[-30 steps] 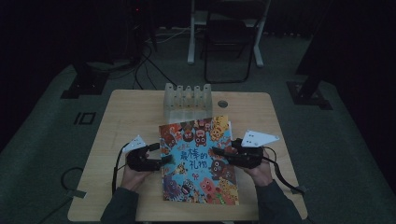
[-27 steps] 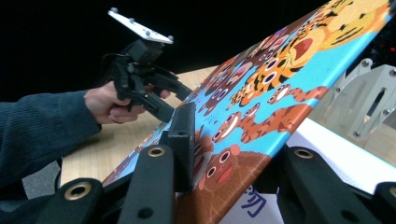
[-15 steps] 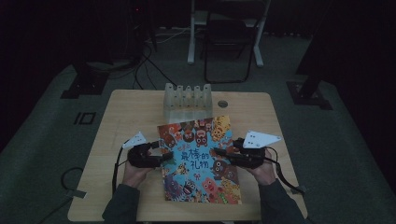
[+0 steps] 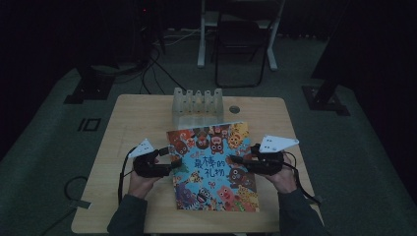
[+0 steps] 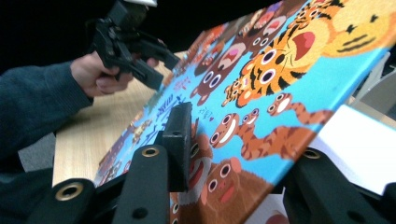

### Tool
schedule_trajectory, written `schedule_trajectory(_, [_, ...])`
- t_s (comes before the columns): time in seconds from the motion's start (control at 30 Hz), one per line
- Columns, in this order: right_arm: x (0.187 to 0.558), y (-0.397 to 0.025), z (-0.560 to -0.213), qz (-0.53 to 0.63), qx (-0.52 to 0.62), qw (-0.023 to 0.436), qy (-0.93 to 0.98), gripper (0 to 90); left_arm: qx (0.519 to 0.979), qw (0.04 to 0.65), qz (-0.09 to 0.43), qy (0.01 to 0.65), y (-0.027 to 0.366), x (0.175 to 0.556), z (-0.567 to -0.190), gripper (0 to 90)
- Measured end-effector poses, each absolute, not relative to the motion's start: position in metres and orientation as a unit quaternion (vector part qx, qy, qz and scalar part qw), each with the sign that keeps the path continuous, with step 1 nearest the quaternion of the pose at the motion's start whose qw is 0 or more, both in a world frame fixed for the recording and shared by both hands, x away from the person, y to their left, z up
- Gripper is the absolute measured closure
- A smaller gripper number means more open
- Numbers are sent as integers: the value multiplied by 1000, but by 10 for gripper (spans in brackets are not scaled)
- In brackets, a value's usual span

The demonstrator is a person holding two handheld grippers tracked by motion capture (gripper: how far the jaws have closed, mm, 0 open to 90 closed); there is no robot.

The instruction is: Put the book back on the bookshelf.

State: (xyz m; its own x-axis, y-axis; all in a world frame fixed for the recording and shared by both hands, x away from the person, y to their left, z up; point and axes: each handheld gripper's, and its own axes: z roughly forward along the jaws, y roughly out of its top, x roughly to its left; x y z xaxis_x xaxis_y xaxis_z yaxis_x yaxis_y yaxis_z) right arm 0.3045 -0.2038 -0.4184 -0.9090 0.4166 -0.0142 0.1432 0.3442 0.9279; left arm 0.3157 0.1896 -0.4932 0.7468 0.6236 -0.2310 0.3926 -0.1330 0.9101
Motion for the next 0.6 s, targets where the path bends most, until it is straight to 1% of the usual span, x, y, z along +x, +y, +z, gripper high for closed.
schedule_trajectory(0.27, [305,-209,-420,539,181,132,812,615,740,573,121,330,188,312,-480,239])
schedule_trajectory(0.33, [305,-209,-420,533,182,139,814,596,739,576,126,327,188,311,-476,239])
schedule_trajectory(0.47, [305,-211,-420,530,189,149,813,587,735,582,133,320,188,308,-468,239])
schedule_trajectory(0.6, [307,-213,-423,523,202,160,812,556,717,609,129,313,189,302,-458,241])
